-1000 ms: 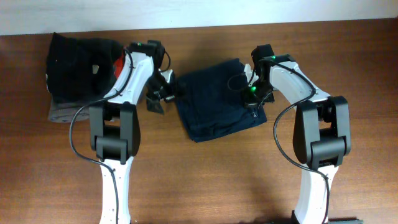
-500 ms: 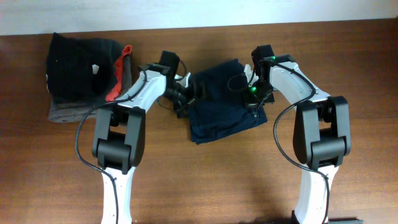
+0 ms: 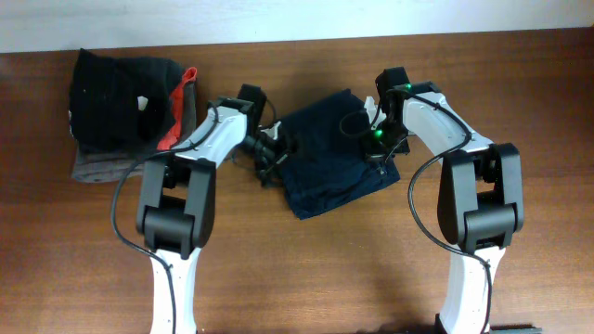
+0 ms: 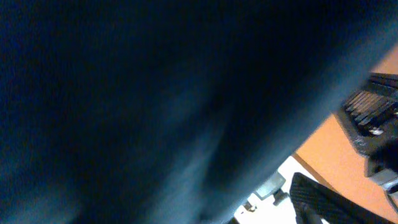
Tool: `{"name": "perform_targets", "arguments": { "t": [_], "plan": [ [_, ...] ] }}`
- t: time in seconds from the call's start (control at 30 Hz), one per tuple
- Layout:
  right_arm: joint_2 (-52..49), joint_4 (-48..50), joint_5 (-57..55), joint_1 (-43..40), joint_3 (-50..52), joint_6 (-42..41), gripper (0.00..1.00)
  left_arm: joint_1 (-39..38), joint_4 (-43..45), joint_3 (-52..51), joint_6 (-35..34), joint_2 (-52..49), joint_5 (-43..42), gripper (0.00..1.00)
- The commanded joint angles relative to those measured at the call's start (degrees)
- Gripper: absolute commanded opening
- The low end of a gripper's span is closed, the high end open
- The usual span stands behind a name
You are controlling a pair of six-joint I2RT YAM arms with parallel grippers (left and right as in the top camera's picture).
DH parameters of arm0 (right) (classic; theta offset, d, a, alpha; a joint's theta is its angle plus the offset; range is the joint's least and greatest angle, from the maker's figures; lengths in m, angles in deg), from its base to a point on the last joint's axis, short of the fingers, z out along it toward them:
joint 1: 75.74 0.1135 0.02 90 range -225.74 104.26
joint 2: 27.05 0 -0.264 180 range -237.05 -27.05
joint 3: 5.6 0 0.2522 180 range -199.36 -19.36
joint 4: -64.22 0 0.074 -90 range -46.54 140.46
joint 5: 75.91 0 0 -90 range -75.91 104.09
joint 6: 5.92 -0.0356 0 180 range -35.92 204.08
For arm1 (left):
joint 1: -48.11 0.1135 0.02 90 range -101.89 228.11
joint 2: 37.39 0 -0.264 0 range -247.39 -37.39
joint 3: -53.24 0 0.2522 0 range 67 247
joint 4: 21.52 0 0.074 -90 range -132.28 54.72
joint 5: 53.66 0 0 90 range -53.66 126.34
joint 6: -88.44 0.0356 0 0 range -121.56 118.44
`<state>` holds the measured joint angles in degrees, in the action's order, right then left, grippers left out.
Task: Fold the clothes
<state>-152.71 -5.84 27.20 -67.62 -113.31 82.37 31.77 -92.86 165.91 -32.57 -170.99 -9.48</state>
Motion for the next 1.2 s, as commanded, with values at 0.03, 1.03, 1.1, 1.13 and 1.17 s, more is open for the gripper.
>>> {"name": "perform_targets", "arguments": {
  "t": [0.03,1.03,1.1,1.13,1.17],
  "plan": [
    [-2.2,-0.7,-0.7,0.1,2.5,-0.7,0.04,3.8,-3.8,-3.3,2.6,-0.5,17.2,0.99],
    [-2.2,-0.7,-0.9,0.1,2.5,-0.7,0.04,-0.8,22.9,-14.2,-5.3,-0.5,14.3,0.79],
    [-2.2,-0.9,-0.9,0.1,2.5,-0.7,0.04,0.0,23.1,-14.2,-5.9,-0.5,16.4,0.79],
    [-2.2,-0.9,-0.9,0.1,2.5,-0.7,0.04,0.4,23.1,-14.2,-5.9,-0.5,16.7,0.79],
    [-2.2,-0.9,-0.9,0.1,2.5,-0.7,0.04,0.9,23.1,-14.2,-5.9,-0.5,16.8,0.78]
  ]
}}
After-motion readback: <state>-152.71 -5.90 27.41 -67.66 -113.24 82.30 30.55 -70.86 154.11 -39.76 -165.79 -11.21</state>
